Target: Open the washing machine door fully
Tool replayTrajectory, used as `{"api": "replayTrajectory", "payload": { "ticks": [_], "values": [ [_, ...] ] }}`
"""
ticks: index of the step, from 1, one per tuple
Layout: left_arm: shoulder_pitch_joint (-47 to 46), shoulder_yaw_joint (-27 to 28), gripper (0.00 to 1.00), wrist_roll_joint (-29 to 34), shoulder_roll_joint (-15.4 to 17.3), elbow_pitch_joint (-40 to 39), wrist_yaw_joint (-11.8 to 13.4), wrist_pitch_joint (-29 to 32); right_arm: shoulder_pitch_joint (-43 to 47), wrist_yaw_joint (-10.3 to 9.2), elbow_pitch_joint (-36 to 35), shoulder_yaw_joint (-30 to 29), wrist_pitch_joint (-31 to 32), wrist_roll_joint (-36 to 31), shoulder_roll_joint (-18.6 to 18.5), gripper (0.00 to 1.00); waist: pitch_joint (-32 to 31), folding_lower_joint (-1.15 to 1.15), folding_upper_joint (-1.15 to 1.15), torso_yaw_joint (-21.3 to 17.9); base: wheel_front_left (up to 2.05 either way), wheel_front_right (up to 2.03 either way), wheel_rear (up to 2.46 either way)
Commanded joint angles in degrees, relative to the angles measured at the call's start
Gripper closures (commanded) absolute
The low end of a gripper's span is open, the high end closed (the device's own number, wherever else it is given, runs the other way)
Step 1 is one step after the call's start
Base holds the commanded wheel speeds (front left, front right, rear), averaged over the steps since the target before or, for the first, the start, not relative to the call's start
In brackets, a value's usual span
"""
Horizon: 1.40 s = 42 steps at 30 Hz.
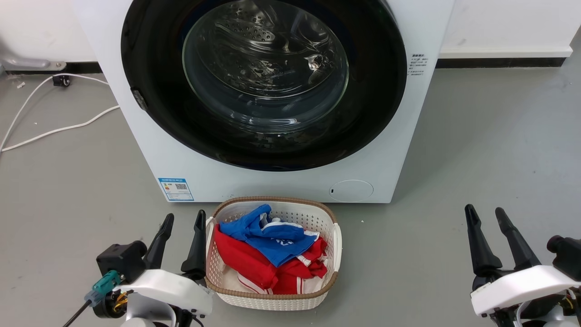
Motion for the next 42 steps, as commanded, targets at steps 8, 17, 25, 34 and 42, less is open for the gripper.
{"api": "replayTrajectory", "payload": {
  "ticks": [8, 17, 25, 34, 42],
  "values": [
    [-1.41, -1.70, 0.00, 5.69, 1.29, -0.40, 1.30, -1.56, 0.96, 0.11, -2.45, -0.39, 0.34, -6.87, 0.37, 0.00, -0.02, 0.00, 0.00, 0.03, 0.00, 0.00, 0.00],
    [-1.54, -2.97, 0.00, 9.77, 1.84, -0.43, 2.07, -2.72, 1.77, 0.12, -3.56, -0.69, 0.13, -12.20, 0.98, 0.00, -0.07, 0.00, 0.00, -0.01, 0.00, 0.00, 0.00],
    [-1.61, -3.68, 0.00, 12.61, 2.05, -0.29, 2.29, -3.70, 2.11, 0.13, -4.38, -0.79, 0.05, -16.05, 1.40, 0.00, 0.14, 0.00, 0.00, -0.08, 0.00, 0.00, 0.00],
    [-1.15, -3.67, 0.00, 14.87, 1.57, 0.11, 2.08, -4.75, 2.57, 0.14, -4.83, -1.21, -0.22, -19.89, 1.73, 0.00, 0.16, 0.00, 0.00, -0.02, 0.00, 0.00, 0.00],
    [-1.15, -3.62, 0.00, 16.98, 1.39, 0.65, 1.69, -5.52, 2.65, 0.15, -4.54, -1.65, -1.04, -22.06, 1.96, 0.00, 0.28, 0.00, 0.00, 0.12, 0.00, 0.00, 0.00]
  ]
}}
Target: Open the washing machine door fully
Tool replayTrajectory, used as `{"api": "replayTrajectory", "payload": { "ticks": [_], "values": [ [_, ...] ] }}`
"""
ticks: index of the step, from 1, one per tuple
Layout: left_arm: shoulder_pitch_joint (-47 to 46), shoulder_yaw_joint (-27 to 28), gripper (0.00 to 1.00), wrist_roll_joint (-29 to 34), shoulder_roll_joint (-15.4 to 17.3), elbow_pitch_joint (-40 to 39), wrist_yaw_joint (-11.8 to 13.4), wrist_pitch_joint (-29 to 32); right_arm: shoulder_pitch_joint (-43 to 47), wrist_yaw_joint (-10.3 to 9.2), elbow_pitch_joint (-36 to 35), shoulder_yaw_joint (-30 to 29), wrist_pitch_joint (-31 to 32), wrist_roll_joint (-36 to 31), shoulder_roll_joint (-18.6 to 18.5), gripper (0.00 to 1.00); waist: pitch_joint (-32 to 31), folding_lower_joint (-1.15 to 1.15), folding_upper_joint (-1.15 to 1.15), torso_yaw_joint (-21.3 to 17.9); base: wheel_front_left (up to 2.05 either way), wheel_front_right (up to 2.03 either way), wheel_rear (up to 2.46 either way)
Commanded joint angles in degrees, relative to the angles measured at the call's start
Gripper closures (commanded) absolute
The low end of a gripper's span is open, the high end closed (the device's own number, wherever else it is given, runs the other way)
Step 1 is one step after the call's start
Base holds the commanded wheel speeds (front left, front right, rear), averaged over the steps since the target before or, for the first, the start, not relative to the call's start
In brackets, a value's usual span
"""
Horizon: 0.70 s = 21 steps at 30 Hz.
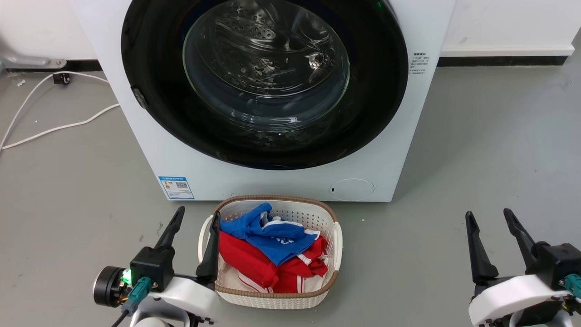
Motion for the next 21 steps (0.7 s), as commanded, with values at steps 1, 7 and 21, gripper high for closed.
{"api": "replayTrajectory", "payload": {
  "ticks": [1, 7, 21],
  "values": [
    [-0.50, -0.06, 0.00, 1.06, -0.09, 0.00, -0.15, -0.54, 0.19, 0.12, -0.28, -0.09, -0.48, -1.21, 0.25, 0.00, 0.04, 0.00, 0.00, 0.01, 0.00, 0.00, 0.00],
    [-0.60, -0.03, 0.00, 2.89, -0.20, 0.66, -0.44, -1.09, 0.30, 0.13, -0.02, -0.23, -1.15, -3.68, 0.34, 0.00, 0.02, 0.00, 0.00, 0.03, 0.00, 0.00, 0.00],
    [-0.20, 0.74, 0.00, 3.94, -0.92, 1.33, -1.39, -1.81, -0.12, 0.08, 1.21, -0.04, -2.58, -5.08, 0.43, 0.00, 0.06, 0.00, 0.00, -0.35, 0.00, 0.00, 0.00]
  ]
}}
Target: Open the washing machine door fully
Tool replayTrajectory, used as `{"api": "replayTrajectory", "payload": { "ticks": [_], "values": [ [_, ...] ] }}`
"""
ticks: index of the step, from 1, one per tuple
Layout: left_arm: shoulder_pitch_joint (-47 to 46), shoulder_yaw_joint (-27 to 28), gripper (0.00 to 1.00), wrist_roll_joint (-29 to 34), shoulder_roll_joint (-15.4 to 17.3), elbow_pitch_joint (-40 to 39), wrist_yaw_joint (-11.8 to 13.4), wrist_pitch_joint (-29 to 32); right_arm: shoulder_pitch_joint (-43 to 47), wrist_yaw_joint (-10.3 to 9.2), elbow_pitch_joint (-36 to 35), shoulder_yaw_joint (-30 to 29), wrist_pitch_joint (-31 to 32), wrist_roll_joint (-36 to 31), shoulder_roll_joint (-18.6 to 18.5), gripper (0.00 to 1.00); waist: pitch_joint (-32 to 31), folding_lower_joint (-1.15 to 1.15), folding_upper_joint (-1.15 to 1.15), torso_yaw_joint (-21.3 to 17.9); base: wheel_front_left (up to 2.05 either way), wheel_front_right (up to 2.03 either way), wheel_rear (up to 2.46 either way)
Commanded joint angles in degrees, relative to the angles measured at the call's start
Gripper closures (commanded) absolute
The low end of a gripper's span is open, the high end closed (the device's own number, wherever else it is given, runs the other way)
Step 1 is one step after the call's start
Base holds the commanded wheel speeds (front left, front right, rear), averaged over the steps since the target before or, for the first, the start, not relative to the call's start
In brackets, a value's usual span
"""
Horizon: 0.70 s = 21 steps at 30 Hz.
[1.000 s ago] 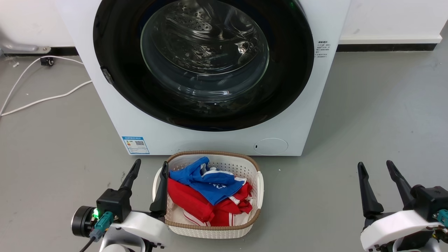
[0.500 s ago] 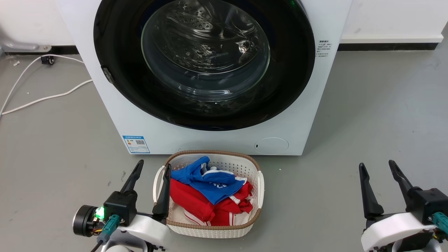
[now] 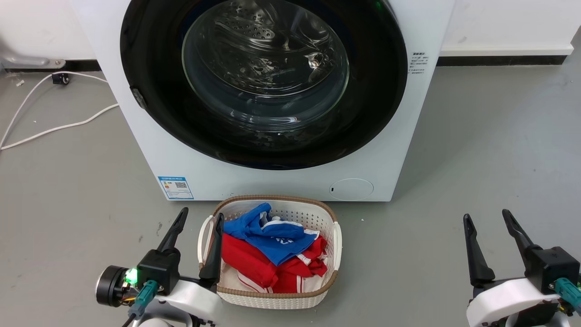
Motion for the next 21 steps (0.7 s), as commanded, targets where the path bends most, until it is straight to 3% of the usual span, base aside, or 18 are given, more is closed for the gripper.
{"api": "replayTrajectory", "payload": {
  "ticks": [1, 15, 16, 17, 21],
  "values": [
    [-0.18, 0.23, 0.00, -0.26, -0.08, 0.13, -0.14, -0.13, -0.26, 0.00, 0.22, 0.03, -0.30, 0.38, 0.19, 0.00, 0.01, 0.00, 0.00, -0.06, 0.00, 0.00, 0.00],
    [0.07, 1.21, 0.00, -0.97, -0.99, 1.28, -0.76, -0.13, -0.80, 0.00, 1.74, -0.15, -0.73, 2.88, 0.19, 0.00, -0.24, 0.00, 0.00, -0.21, 0.00, 0.00, 0.00],
    [0.08, 1.25, 0.00, -1.01, -1.03, 1.32, -0.76, -0.13, -0.84, 0.01, 1.85, -0.07, -0.70, 3.89, 0.19, 0.85, -0.27, 0.00, 0.00, -0.20, 0.00, 0.00, 0.00],
    [0.06, 1.31, 0.00, -1.04, -1.09, 1.39, -0.81, -0.13, -0.94, 0.01, 1.81, 0.02, -0.94, 4.65, 0.19, 1.00, -0.30, 0.00, 0.00, -0.17, 0.00, 0.00, 0.00],
    [0.25, 1.61, 0.00, -1.16, -1.22, 1.55, -0.80, -0.13, -0.66, 0.01, 2.17, 0.29, -0.22, 8.72, 0.18, 1.00, -0.53, 0.00, 0.00, -0.16, 0.00, 0.00, 0.00]
  ]
}}
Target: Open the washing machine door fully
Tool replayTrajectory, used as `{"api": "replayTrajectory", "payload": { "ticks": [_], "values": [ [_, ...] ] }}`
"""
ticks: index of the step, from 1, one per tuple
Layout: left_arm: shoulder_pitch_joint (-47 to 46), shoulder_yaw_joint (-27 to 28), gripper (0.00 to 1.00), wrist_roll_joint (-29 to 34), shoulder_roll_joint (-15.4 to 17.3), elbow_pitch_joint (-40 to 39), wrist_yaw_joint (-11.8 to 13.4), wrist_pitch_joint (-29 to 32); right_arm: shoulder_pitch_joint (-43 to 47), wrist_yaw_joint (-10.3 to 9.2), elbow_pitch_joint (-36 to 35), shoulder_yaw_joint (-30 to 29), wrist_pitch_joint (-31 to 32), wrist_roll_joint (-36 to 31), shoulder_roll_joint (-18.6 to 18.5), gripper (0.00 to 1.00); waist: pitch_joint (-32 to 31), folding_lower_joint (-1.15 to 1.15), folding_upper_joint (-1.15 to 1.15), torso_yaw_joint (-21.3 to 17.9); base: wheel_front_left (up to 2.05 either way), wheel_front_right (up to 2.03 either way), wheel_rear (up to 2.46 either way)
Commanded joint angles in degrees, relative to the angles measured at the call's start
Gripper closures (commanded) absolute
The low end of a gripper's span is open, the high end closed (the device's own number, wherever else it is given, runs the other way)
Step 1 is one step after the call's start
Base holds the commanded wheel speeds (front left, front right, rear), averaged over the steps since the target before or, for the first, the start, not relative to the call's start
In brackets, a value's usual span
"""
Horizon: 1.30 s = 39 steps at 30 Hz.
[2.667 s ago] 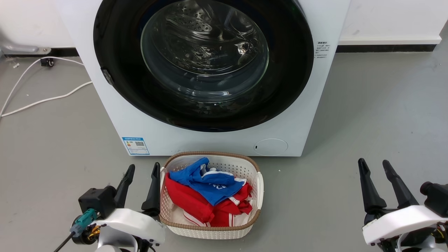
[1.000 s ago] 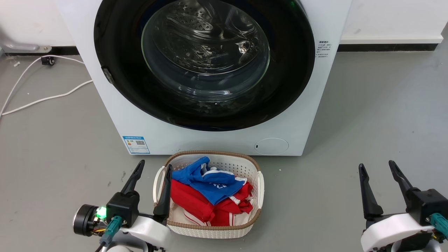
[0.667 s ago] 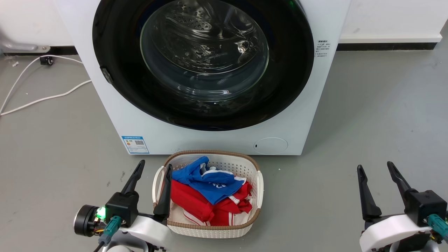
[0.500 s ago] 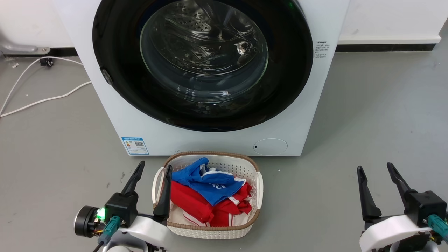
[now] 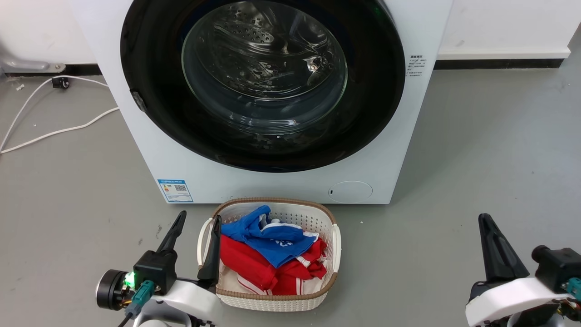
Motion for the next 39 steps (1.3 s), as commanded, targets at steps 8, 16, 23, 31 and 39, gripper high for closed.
{"api": "replayTrajectory", "payload": {
  "ticks": [8, 16, 23, 31, 39],
  "values": [
    [0.21, 0.61, 0.00, -0.50, -0.64, -0.14, -0.26, -0.13, -0.99, 0.01, 3.71, -2.08, 3.06, 27.89, 0.13, 1.00, 0.14, 0.00, 0.00, 0.39, 0.00, 0.00, 0.00],
    [-0.82, 1.08, 0.00, -0.52, -1.20, -0.37, -0.46, -0.13, -5.25, 0.01, 12.07, -4.92, 7.48, 72.87, 0.08, 1.00, 1.57, 0.00, 0.00, 1.18, 0.00, 0.00, 0.00],
    [-2.16, 1.78, 0.00, -0.37, -1.53, -1.39, -0.51, -0.13, -14.51, 0.01, 19.37, -9.02, 13.48, 93.51, -1.39, 1.00, 4.84, 0.00, 0.00, 1.75, 0.00, 0.00, 0.00],
    [-4.22, 2.33, 0.00, -0.53, -1.98, -2.32, -1.02, -0.13, -27.04, 0.01, 29.00, -7.65, 18.03, 101.20, -8.52, 1.00, 8.15, 0.00, 0.00, 3.33, 0.00, 0.00, 0.00],
    [-7.49, 2.40, 0.00, 0.13, -2.47, -3.42, -1.81, -0.13, -44.55, 0.01, 41.17, 1.17, 21.84, 101.45, -20.30, 1.00, 13.42, 0.00, 0.00, 5.49, 0.00, 0.00, 0.00]
  ]
}}
